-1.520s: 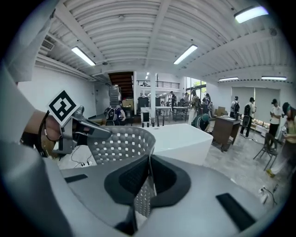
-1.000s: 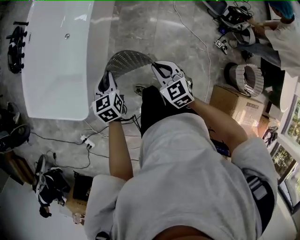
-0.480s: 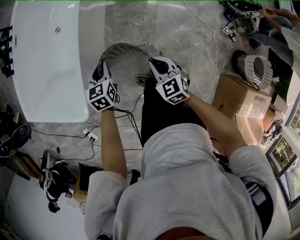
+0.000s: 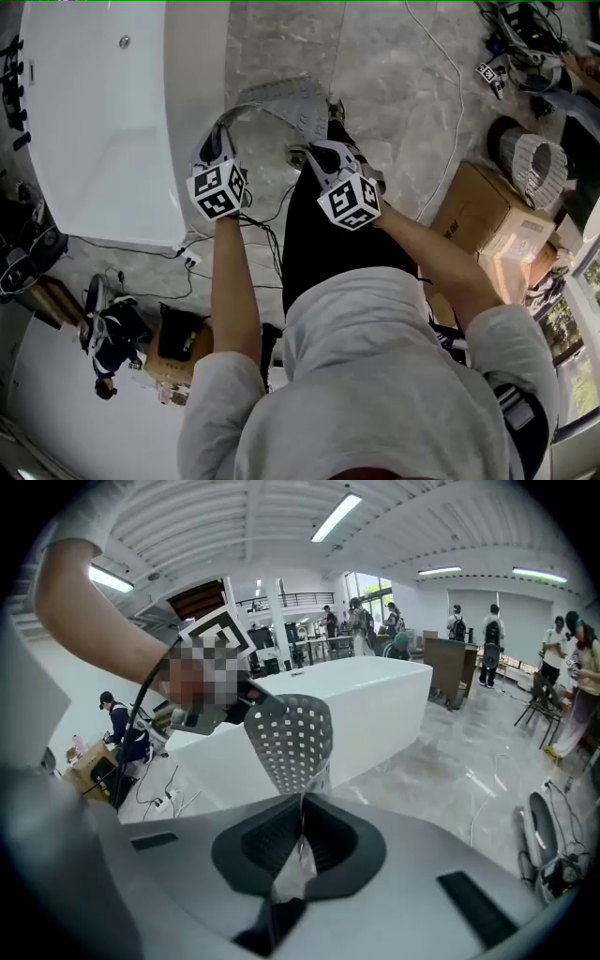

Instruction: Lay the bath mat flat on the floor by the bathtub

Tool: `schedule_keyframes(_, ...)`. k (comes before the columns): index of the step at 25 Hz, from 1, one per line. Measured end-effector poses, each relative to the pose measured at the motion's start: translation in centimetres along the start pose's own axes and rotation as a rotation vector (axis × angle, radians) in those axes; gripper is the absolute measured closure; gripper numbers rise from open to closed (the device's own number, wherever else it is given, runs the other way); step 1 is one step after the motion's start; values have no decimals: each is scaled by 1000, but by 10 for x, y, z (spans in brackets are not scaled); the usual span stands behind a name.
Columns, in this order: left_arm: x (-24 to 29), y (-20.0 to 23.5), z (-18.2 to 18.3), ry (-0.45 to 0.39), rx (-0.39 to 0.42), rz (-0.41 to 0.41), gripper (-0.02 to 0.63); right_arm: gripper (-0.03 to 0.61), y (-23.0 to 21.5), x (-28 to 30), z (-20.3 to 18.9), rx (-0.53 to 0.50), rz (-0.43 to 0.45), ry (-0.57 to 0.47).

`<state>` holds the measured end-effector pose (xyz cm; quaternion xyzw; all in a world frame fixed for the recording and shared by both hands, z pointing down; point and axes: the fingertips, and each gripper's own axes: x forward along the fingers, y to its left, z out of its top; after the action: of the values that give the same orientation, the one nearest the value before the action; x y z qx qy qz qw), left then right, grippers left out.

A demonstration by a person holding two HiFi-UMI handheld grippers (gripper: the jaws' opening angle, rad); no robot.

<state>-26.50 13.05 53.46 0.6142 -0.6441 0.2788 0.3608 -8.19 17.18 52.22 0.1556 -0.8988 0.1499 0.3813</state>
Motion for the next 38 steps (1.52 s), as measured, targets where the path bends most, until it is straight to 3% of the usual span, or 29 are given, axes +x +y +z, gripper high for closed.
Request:
schedule_keyframes(4,2,7,-9,29,-2,19,586,563,18,4,-5,15,62,18)
schedule_keyframes(10,-5,16,-29,85,27,7,586,563,37,15,-10,96,70,32)
schedule_keyframes(16,-12,18,-44,116,175,-45,586,563,41,17,-12,202,26,36)
schedule_keyframes(21,21,31,-30,106,271,-80,586,563,-14,33,-13,239,-84,28)
schedule_keyframes(26,66,14,4,51,325,-122,586,563,-74,50,-8,198,-148,11)
schedule_keyframes(38,164,-19,72,-9,351,-105,586,563,-197,79,-8,167,-169,-21)
